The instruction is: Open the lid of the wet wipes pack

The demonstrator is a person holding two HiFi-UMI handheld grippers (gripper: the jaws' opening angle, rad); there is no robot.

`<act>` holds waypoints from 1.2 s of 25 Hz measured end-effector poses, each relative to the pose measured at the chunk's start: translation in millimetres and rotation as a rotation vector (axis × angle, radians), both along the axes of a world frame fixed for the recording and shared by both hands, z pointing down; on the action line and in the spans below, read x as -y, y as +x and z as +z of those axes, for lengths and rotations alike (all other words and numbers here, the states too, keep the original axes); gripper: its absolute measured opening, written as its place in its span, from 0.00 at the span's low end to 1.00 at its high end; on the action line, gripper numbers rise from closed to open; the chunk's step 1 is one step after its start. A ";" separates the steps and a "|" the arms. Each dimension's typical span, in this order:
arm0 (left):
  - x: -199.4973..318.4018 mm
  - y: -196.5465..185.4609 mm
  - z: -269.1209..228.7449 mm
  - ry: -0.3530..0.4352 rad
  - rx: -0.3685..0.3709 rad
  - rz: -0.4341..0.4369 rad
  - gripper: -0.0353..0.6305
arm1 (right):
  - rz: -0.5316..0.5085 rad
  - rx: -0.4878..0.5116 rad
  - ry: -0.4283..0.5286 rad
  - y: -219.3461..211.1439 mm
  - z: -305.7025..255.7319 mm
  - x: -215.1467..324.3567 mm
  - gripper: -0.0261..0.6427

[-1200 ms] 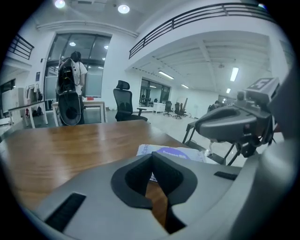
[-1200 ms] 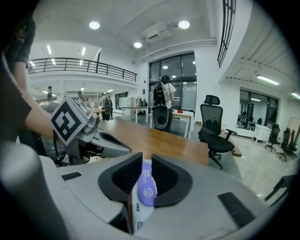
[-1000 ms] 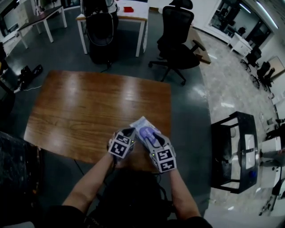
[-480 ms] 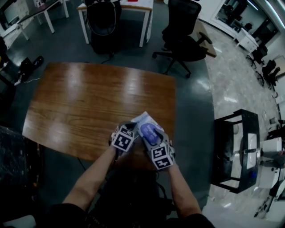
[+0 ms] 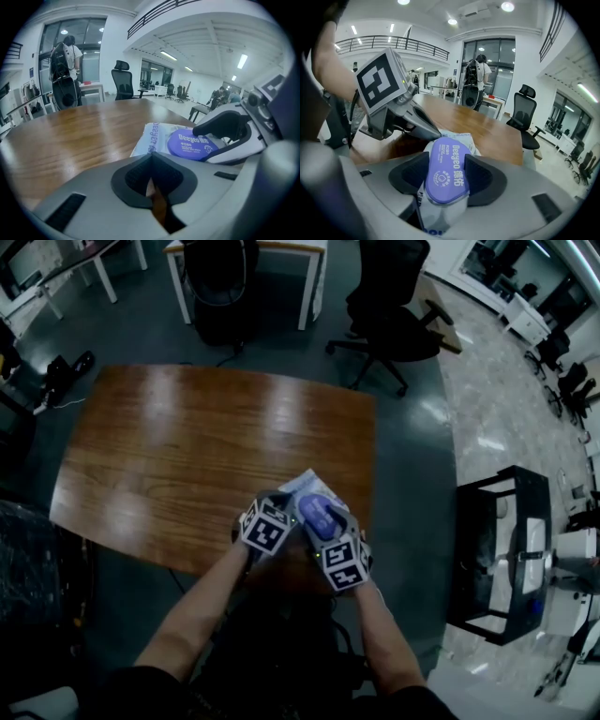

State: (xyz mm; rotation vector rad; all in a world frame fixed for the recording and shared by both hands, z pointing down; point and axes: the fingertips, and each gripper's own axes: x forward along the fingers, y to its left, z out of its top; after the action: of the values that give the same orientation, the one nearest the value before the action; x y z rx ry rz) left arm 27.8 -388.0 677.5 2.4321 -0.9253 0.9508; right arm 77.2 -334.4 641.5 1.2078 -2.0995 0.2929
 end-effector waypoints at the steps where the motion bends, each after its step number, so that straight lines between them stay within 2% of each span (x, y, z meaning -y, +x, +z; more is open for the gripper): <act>1: -0.6 -0.2 1.4 -0.003 0.006 0.002 0.06 | 0.000 0.012 -0.009 0.0 0.0 0.0 0.41; 7: 1.2 -4.4 4.7 -0.034 0.044 -0.004 0.06 | 0.000 0.088 -0.052 0.6 -1.0 2.1 0.39; 10: -3.2 4.1 0.6 -0.057 0.013 0.017 0.06 | -0.002 0.126 -0.075 1.9 -2.0 1.7 0.38; 16: -2.1 5.1 -0.7 -0.056 0.034 0.024 0.06 | -0.015 0.183 -0.118 4.3 -2.7 4.4 0.38; 21: -4.1 5.0 0.2 -0.054 0.038 0.026 0.06 | -0.019 0.280 -0.166 7.6 -7.6 4.7 0.37; 24: -3.9 5.3 2.4 -0.059 0.041 0.024 0.06 | -0.035 0.276 -0.169 8.5 -11.8 3.5 0.36; 27: -5.9 6.6 2.3 -0.072 0.031 0.024 0.06 | -0.058 0.228 -0.126 8.0 -22.0 1.5 0.27; 30: -6.0 6.1 1.8 -0.078 0.028 0.020 0.06 | -0.075 0.206 -0.091 9.8 -35.1 4.2 0.23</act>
State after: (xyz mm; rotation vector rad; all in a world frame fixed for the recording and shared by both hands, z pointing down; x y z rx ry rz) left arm 33.9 -382.0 679.4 2.3733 -0.8587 1.0113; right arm 87.0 -338.6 606.3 1.0823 -2.2746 0.4914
